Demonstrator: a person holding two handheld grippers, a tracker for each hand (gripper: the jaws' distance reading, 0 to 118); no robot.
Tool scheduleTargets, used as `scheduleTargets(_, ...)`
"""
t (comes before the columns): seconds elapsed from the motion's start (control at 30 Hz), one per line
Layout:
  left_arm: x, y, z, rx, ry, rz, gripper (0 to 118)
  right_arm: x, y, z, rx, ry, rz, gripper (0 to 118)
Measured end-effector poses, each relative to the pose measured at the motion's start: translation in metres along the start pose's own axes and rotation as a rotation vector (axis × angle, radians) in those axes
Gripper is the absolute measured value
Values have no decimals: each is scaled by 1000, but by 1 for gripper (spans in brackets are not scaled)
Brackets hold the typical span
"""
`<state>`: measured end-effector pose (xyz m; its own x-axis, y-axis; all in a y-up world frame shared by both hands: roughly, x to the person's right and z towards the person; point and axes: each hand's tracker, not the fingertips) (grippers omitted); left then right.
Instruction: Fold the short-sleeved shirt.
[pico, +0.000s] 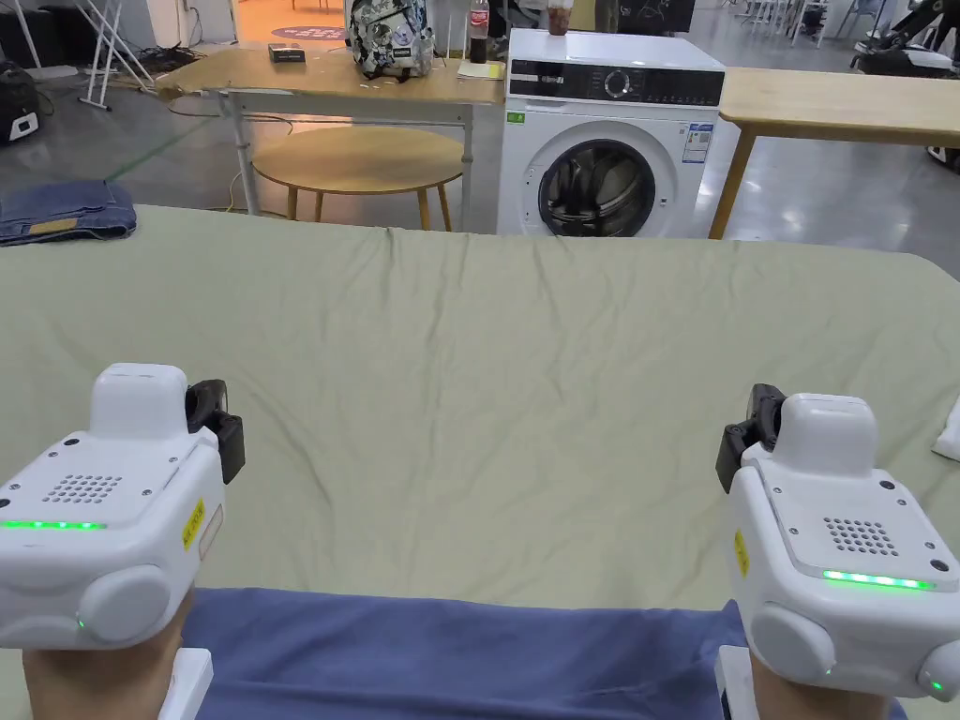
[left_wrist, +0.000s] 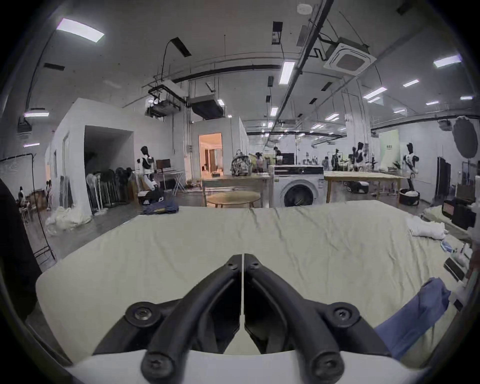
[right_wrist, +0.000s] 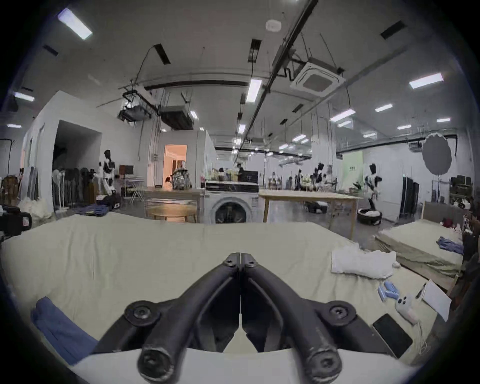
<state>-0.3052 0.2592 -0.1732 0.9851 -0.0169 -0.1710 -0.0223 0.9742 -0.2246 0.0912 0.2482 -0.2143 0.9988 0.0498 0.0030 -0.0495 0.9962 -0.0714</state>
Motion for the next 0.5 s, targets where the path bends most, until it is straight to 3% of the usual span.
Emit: scheduleTargets(0.5, -101, -35, -11, -605, -190, 203, 0, -23, -8, -7, -32, 60, 40, 0)
